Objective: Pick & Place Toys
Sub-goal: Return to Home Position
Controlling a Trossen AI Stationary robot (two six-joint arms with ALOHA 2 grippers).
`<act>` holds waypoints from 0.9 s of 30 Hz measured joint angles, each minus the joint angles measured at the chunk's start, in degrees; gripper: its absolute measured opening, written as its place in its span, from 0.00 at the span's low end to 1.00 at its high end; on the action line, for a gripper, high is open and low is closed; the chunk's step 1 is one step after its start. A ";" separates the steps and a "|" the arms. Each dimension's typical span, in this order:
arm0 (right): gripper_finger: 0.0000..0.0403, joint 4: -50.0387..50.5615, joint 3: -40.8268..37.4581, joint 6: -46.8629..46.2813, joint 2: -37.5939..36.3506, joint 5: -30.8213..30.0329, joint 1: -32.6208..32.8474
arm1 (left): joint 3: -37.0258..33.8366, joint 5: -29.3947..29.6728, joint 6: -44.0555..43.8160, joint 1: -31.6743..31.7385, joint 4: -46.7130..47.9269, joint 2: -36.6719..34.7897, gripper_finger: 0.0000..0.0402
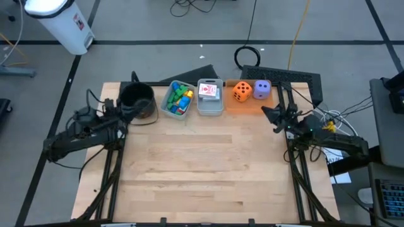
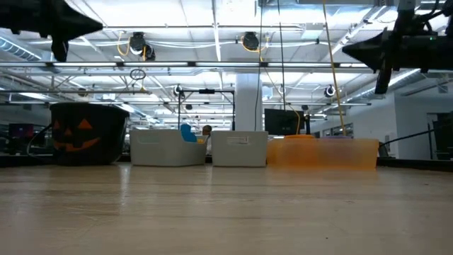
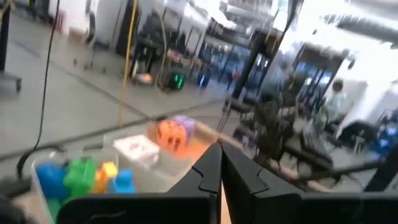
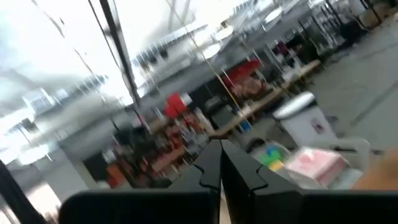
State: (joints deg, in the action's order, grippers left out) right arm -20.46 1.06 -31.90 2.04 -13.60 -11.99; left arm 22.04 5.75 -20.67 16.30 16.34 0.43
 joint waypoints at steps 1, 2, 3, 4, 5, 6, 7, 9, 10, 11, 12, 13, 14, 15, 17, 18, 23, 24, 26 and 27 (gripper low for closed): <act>0.00 0.90 -0.02 0.95 0.46 0.12 0.00 | -0.26 -0.04 -0.03 0.02 -1.45 0.00 0.03; 0.00 1.91 -0.05 1.90 0.70 0.11 0.00 | -0.58 0.22 -0.28 0.02 -2.95 -0.09 0.03; 0.00 2.43 -0.06 2.85 0.72 0.15 0.00 | -1.05 0.28 -0.45 0.02 -4.11 -0.15 0.03; 0.00 3.08 -0.07 3.49 0.69 0.16 0.00 | -1.78 0.31 -0.36 0.02 -4.72 -0.08 0.02; 0.00 3.78 -0.07 4.03 0.60 0.18 0.00 | -2.66 0.29 -0.17 0.02 -4.60 -0.04 0.01; 0.00 4.50 -0.08 4.24 0.62 0.14 0.00 | -3.54 0.34 -0.02 0.04 -5.39 -0.03 0.01; 0.00 5.61 -0.11 4.26 0.65 0.18 0.00 | -4.36 0.74 -0.06 0.10 -7.16 -0.02 0.01; 0.00 5.88 -0.11 4.15 0.67 0.17 0.00 | -6.69 1.66 -0.68 0.09 -10.83 -0.11 0.02; 0.00 5.68 -0.11 4.13 0.63 0.16 0.00 | -8.25 1.81 -0.86 0.10 -12.58 -0.07 0.03; 0.00 5.63 -0.13 4.15 0.63 0.12 0.00 | -9.91 1.78 -0.87 0.10 -14.72 -0.05 0.03; 0.00 5.75 -0.17 4.15 0.66 0.14 0.00 | -11.62 1.78 -0.87 0.09 -17.92 -0.02 0.04; 0.00 5.82 -0.17 4.35 0.68 0.14 0.00 | -13.28 1.80 -0.88 0.09 -21.51 -0.06 0.04; 0.00 5.87 -0.17 4.89 0.68 0.13 0.00 | -14.94 1.83 -0.89 0.11 -24.57 -0.11 0.04; 0.00 5.92 -0.17 5.67 0.68 0.14 0.00 | -16.56 1.84 -1.06 0.12 -26.83 -0.09 0.03; 0.00 6.15 -0.20 6.95 0.68 0.14 0.00 | -19.38 1.82 -1.15 0.12 -29.38 -0.03 0.01; 0.00 6.08 -0.20 7.31 0.68 0.14 0.00 | -20.40 1.78 -1.53 0.12 -30.38 -0.04 0.01; 0.00 5.93 -0.20 7.54 0.68 0.14 0.00 | -21.16 0.12 -1.56 0.12 -27.72 -0.07 0.04; 0.00 6.22 -0.20 7.56 0.66 0.14 0.00 | -21.09 -0.22 -1.11 0.12 -26.95 -0.07 0.04; 0.00 7.20 -0.20 8.32 0.68 0.14 0.00 | -21.09 -0.23 -0.28 0.12 -24.98 -0.07 0.03; 0.00 7.77 -0.20 9.12 0.68 0.13 0.00 | -21.09 -0.14 -0.15 0.12 -24.11 -0.07 0.02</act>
State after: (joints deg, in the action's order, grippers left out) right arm -12.69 0.86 -22.78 2.72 -13.47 -11.99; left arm 0.95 5.61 -20.82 16.43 -7.77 0.36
